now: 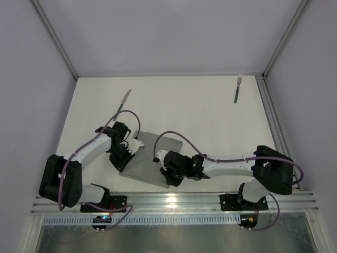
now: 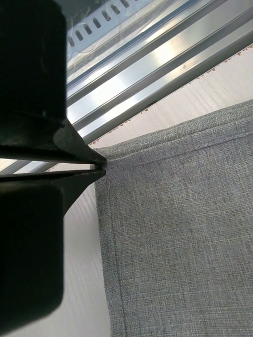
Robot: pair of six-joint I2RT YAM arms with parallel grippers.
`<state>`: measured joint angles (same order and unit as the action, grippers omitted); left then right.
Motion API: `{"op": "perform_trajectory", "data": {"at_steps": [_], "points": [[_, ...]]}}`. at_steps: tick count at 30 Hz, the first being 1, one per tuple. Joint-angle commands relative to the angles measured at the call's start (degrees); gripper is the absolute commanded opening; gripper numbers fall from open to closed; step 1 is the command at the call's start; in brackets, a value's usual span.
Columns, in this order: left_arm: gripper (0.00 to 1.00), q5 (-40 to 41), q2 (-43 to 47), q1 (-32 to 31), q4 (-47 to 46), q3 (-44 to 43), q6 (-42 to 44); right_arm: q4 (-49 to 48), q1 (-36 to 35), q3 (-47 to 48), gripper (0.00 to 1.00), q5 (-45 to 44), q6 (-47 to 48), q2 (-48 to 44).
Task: Fold the napkin into a case and place the utensils inside
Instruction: Smooth out the upper triangle-folded napkin at the center of the board.
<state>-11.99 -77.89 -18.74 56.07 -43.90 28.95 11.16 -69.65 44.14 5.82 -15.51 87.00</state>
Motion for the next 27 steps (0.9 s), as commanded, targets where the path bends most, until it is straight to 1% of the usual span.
{"op": "perform_trajectory", "data": {"at_steps": [1,3,4,7,14,16,17,18,21,24,27], "points": [[0.17,-0.6,0.2,-0.2,-0.9,0.8,0.5,-1.1,-0.5,1.5,0.09,-0.6,0.0,0.4],[0.13,-0.6,0.5,-0.2,-0.8,1.2,0.5,-1.1,-0.5,1.6,0.06,-0.4,0.1,0.4],[0.08,-0.6,0.6,-0.2,-0.8,1.3,0.6,-1.1,-0.5,1.6,0.04,-0.5,0.0,0.3],[0.00,-0.7,0.7,-0.2,-0.8,1.3,0.6,-0.7,-0.5,1.9,0.03,-0.6,0.2,-0.3],[0.00,-0.4,1.9,-0.2,-0.4,0.7,0.1,0.0,-0.8,2.3,0.03,-0.4,0.9,-0.8],[0.00,0.0,2.5,-0.2,-0.1,0.5,0.4,-0.2,-1.1,1.9,0.10,-0.6,1.2,-1.0],[0.00,0.1,2.5,-0.2,0.0,0.6,0.4,-0.4,-1.1,1.8,0.14,-0.6,1.3,-0.9],[0.00,0.6,2.5,-0.2,-0.1,0.6,0.5,-0.5,-1.1,1.7,0.22,-0.6,1.4,-0.8],[0.00,0.8,2.1,-0.2,-0.2,0.9,0.5,0.0,-1.1,1.9,0.29,-0.9,1.2,1.0],[0.00,0.6,1.9,-0.2,-0.5,0.9,0.1,0.1,-1.1,2.4,0.29,-1.3,0.7,2.7],[0.00,0.7,2.0,-0.2,-0.5,0.9,0.2,-0.2,-1.1,2.1,0.19,-2.6,0.5,2.6]]}}
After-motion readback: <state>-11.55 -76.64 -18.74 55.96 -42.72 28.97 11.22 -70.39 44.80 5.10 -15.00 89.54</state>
